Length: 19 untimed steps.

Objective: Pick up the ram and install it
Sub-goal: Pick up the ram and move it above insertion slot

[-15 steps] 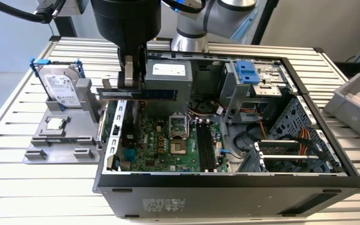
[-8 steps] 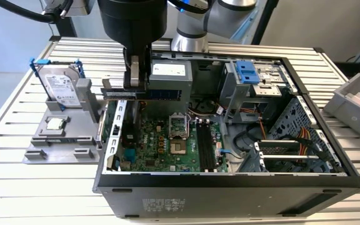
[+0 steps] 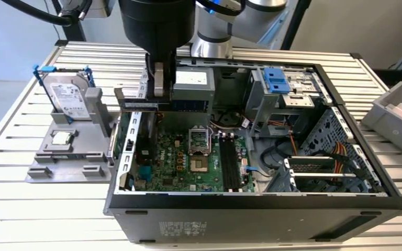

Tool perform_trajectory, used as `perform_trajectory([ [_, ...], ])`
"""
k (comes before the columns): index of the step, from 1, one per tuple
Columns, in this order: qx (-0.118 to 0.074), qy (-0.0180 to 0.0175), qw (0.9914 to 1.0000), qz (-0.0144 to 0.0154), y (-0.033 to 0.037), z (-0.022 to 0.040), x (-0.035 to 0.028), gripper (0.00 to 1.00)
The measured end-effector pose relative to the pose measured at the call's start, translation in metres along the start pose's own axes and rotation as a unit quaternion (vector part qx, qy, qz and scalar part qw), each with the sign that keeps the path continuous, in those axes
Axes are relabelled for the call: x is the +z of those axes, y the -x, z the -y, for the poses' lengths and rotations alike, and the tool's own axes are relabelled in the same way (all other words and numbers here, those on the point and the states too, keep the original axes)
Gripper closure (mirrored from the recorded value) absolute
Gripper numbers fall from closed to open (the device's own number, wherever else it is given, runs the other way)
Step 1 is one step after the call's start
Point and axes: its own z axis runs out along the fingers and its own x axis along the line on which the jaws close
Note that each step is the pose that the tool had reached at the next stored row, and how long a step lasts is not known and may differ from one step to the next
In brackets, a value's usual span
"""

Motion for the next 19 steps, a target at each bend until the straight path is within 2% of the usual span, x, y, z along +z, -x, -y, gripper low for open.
perform_trajectory([
  [19,0.0,0.0,1.0,0.0,0.0,0.0256,0.0,1.0],
])
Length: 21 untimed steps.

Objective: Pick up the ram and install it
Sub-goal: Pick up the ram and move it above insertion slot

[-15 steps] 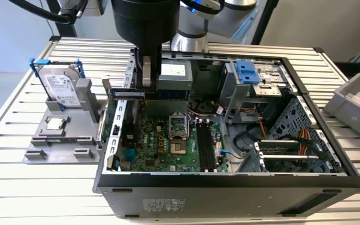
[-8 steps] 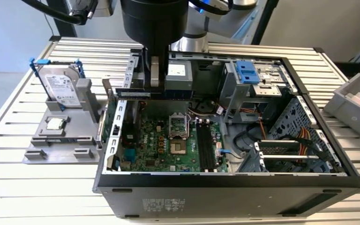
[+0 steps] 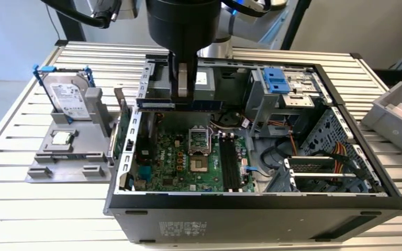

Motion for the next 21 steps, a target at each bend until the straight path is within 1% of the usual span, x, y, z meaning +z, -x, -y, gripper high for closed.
perform_trajectory([
  [21,0.0,0.0,1.0,0.0001,-0.0001,0.0273,0.0002,1.0],
])
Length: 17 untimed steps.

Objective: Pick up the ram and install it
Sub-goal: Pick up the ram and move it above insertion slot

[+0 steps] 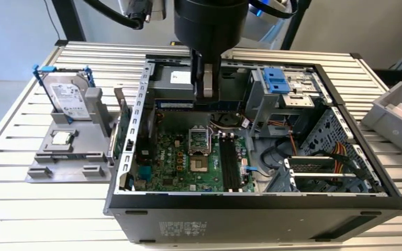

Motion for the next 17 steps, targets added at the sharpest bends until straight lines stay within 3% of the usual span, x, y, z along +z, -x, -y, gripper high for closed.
perform_trajectory([
  [17,0.002,-0.0001,1.0,0.0,0.0,0.0221,0.0001,1.0],
])
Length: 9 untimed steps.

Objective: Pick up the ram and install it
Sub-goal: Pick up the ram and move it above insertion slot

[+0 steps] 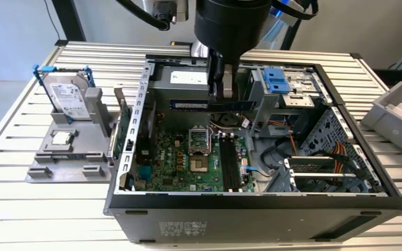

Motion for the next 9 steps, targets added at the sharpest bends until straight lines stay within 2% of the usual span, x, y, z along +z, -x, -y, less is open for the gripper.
perform_trajectory([
  [9,0.007,-0.0005,0.99998,-0.0001,0.0011,0.0141,0.0001,1.0],
])
